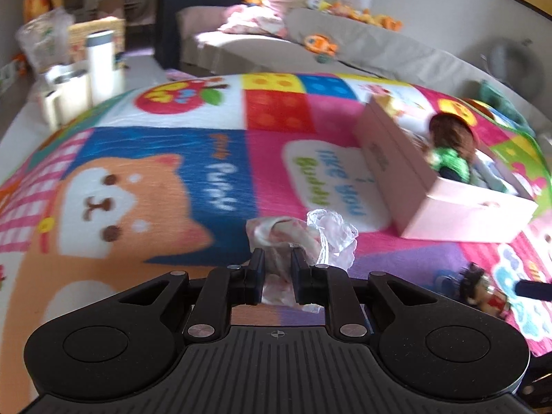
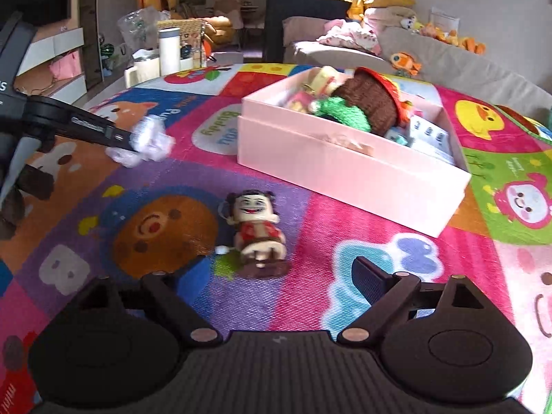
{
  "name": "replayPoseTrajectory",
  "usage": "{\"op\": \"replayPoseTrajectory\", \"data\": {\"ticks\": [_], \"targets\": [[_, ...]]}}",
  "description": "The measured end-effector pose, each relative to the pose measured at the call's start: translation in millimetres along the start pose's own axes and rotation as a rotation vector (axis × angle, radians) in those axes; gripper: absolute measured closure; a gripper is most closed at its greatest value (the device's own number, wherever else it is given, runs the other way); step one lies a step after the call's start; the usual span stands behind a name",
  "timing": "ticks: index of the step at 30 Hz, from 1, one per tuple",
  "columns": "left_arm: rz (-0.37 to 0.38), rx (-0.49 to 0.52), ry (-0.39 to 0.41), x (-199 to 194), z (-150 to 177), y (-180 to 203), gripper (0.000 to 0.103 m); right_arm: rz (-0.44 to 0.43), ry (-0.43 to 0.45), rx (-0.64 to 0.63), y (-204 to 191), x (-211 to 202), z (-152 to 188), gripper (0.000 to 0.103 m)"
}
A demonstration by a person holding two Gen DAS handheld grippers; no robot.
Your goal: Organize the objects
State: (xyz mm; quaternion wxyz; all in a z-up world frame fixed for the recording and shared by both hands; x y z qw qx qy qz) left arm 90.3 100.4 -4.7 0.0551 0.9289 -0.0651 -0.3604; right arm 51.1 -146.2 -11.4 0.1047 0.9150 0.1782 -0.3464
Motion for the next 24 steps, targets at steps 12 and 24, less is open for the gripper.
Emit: {"op": "replayPoseTrajectory", "data": {"ticks": [12, 24], "targets": [[0.143, 0.254, -0.037, -9.8, 25.5, 56.9, 0.085, -0.021, -0.026, 0.073, 8.3, 5.7, 1.0, 0.000], [0.139, 0.348, -0.056, -15.1, 34.6, 76.8, 0.083, -0.019, -0.031, 0.092, 7.9, 7.6, 2.9, 0.000]]}}
Point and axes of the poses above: each gripper's, at about its wrist camera, not at the fingertips, and x roughly the way its jaws point, y to its right, z to its underside, the point moved 3 cm from there along x, roughly the way its jaws point
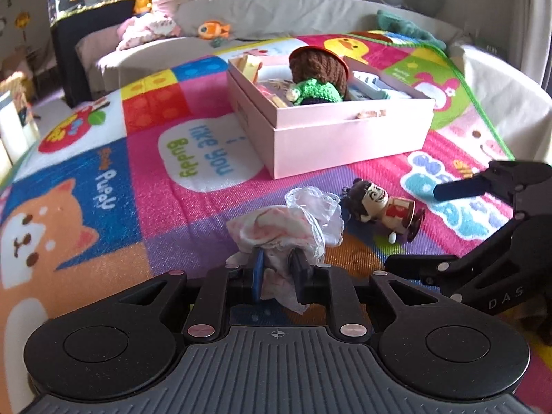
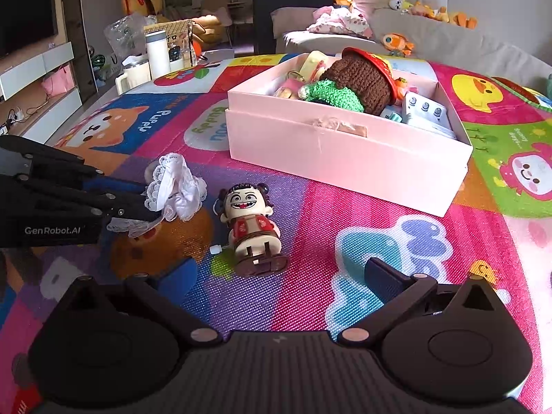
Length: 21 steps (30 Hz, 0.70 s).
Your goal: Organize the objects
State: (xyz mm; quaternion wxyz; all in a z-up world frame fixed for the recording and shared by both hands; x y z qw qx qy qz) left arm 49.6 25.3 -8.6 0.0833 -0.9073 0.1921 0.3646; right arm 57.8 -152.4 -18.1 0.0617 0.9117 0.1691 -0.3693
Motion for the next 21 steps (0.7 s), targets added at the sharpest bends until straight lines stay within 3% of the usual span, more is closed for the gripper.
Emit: {"op": "replayPoseTrajectory", "data": {"ticks": [3, 5, 8, 18, 21], "targets": [[-0.034, 0.047, -0.002, 0.7, -0.9, 3.2, 0.074, 0.001, 0.000, -0.001, 0.3, 0.1, 0.0, 0.000], [-0.051, 0.042, -0.008, 1.3, -1.7, -2.7, 0.053, 0.000, 0.000, 0.000, 0.3, 0.0, 0.0, 0.000], [-0.053, -0.046, -0.021, 4.2, -0.9, -20.4, 0.035, 0.000, 0.000, 0.000, 0.5, 0.0, -0.1, 0.000], [-0.075, -0.080, 0.027, 5.2, 2.1, -18.3, 0.035, -0.001, 0.002, 0.000, 0.9, -0.1, -0.1, 0.000], [-0.082, -0.082, 0.048, 4.6, 4.0, -15.0, 0.040, -0.001, 0.002, -0.001, 0.4, -0.5, -0.1, 0.000]]}}
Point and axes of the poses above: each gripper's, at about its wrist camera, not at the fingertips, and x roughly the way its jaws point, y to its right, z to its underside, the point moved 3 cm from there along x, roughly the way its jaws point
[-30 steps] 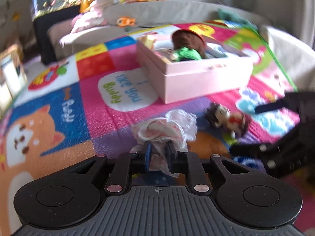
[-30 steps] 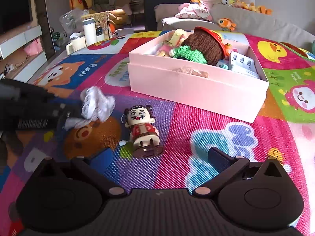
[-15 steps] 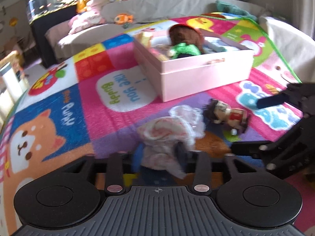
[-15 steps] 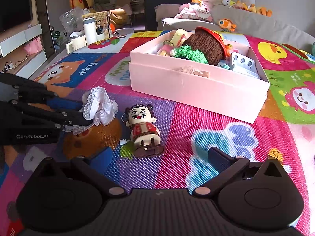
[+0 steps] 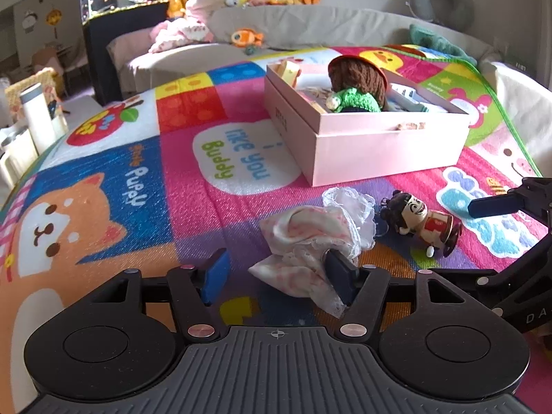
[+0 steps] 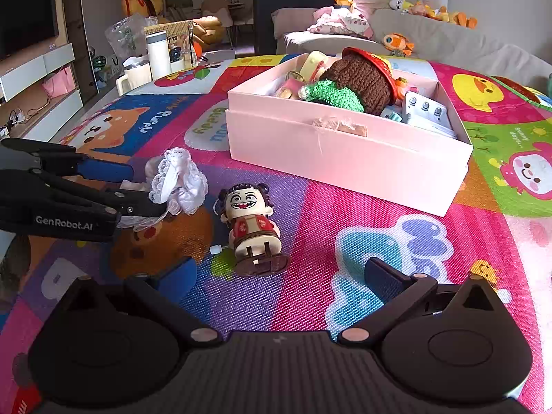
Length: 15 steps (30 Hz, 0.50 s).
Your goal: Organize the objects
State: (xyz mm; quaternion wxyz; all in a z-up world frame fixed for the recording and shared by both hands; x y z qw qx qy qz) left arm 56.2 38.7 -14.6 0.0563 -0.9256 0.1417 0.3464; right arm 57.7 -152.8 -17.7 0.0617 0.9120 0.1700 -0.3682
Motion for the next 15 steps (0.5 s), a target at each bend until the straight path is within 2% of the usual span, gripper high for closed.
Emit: {"op": "replayPoseTrajectory", "data": {"ticks": [3, 4, 5, 7, 8, 11, 13, 15], "targets": [[0.012, 0.003, 0.004, -2.6, 1.0, 2.3, 0.050, -0.009, 0.006, 0.011, 3.4, -0.9, -1.5, 0.000], [0.015, 0.003, 0.004, -3.5, 1.4, 2.7, 0.055, 0.013, 0.014, 0.015, 5.8, -1.3, -2.9, 0.004], [0.019, -0.001, 0.006, -4.5, 2.0, 3.4, 0.059, 0.057, 0.021, 0.014, 9.8, -0.5, -5.6, 0.008], [0.023, -0.011, 0.010, -6.2, 3.4, 4.1, 0.064, 0.170, 0.033, 0.026, 20.3, -0.4, -10.0, 0.010], [0.026, -0.015, 0.013, -6.8, 4.0, 5.0, 0.066, 0.186, 0.040, 0.042, 25.9, -2.2, -11.6, 0.010], [0.036, -0.037, 0.021, -7.1, 5.3, 7.7, 0.071, 0.125, 0.055, 0.106, 39.2, -12.9, -14.4, 0.010], [0.051, -0.057, 0.025, -6.0, 5.4, 10.2, 0.071, 0.081, 0.065, 0.130, 40.0, -18.3, -15.9, 0.010], [0.036, -0.052, 0.032, -5.0, 5.7, 13.6, 0.071, 0.045, 0.063, 0.153, 37.1, -17.4, -18.7, 0.010]]}}
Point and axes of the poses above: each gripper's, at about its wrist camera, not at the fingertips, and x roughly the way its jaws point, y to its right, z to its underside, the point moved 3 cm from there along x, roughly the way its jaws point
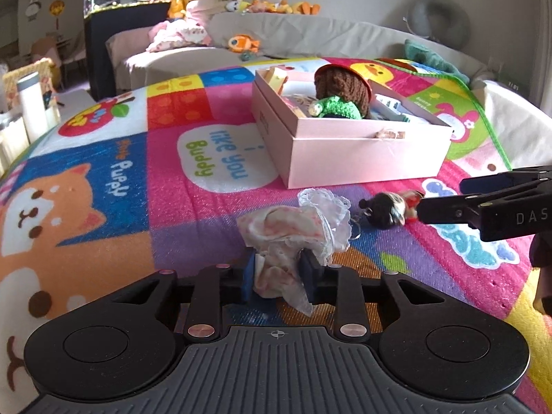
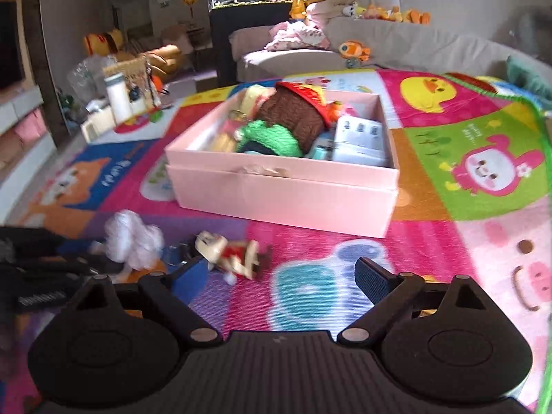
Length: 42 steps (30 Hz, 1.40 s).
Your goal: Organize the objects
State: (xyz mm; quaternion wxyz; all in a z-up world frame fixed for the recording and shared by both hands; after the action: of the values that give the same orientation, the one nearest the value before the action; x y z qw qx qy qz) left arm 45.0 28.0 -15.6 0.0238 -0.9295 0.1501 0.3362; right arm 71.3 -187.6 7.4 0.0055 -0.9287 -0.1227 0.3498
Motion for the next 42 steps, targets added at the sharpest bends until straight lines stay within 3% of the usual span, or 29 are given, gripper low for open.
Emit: {"op": "replayPoseTrajectory", "data": {"ticks": [6, 7, 8, 11, 19, 21, 25, 28, 30, 33, 37, 39, 42], "targets": [[0.005, -0.008, 0.009, -1.5, 2.2, -0.8, 0.072, -0.029, -0.029, -0.015, -24.8, 24.4, -4.6, 0.012], [0.004, -0.013, 0.010, -2.0, 2.3, -1.0, 0.073, -0.027, -0.034, -0.032, -28.8, 28.3, -5.7, 0.019], [0.002, -0.018, 0.011, -2.7, 2.8, -1.4, 0.075, -0.027, -0.044, -0.050, -32.7, 30.7, -6.1, 0.033], [0.003, -0.051, 0.018, -5.2, 4.4, -4.6, 0.079, -0.031, -0.052, -0.079, -37.4, 26.8, -6.6, 0.040], [0.053, -0.124, 0.070, -21.5, -14.1, -8.1, 0.089, -0.041, 0.056, -0.049, -5.2, -30.5, -17.4, 0.040], [0.091, -0.148, 0.117, -30.9, -37.2, -6.6, 0.089, -0.030, 0.090, -0.038, 5.2, -44.8, -21.3, 0.040], [0.088, -0.100, 0.223, -41.2, -95.2, 4.7, 0.088, -0.012, 0.148, -0.007, 24.1, -66.0, -29.7, 0.040], [0.090, -0.096, 0.263, -27.8, -130.4, 14.2, 0.085, -0.010, 0.181, 0.019, 32.0, -73.7, -34.1, 0.040], [0.129, -0.145, 0.265, -8.3, -143.3, 16.8, 0.084, -0.007, 0.188, 0.028, 36.5, -74.9, -34.1, 0.040], [0.175, -0.224, 0.193, 31.2, -140.8, 20.4, 0.081, 0.000, 0.182, 0.027, 38.0, -71.8, -29.9, 0.040], [0.072, -0.130, 0.038, 77.1, -117.8, 31.8, 0.082, 0.012, 0.167, 0.023, 42.6, -67.6, -26.3, 0.040], [0.080, -0.109, 0.063, 78.4, -109.3, 32.5, 0.082, 0.023, 0.164, 0.028, 44.2, -68.9, -24.7, 0.040], [0.091, -0.179, 0.145, 61.1, -110.2, 20.1, 0.081, 0.031, 0.166, 0.034, 47.3, -69.6, -25.8, 0.040]]}}
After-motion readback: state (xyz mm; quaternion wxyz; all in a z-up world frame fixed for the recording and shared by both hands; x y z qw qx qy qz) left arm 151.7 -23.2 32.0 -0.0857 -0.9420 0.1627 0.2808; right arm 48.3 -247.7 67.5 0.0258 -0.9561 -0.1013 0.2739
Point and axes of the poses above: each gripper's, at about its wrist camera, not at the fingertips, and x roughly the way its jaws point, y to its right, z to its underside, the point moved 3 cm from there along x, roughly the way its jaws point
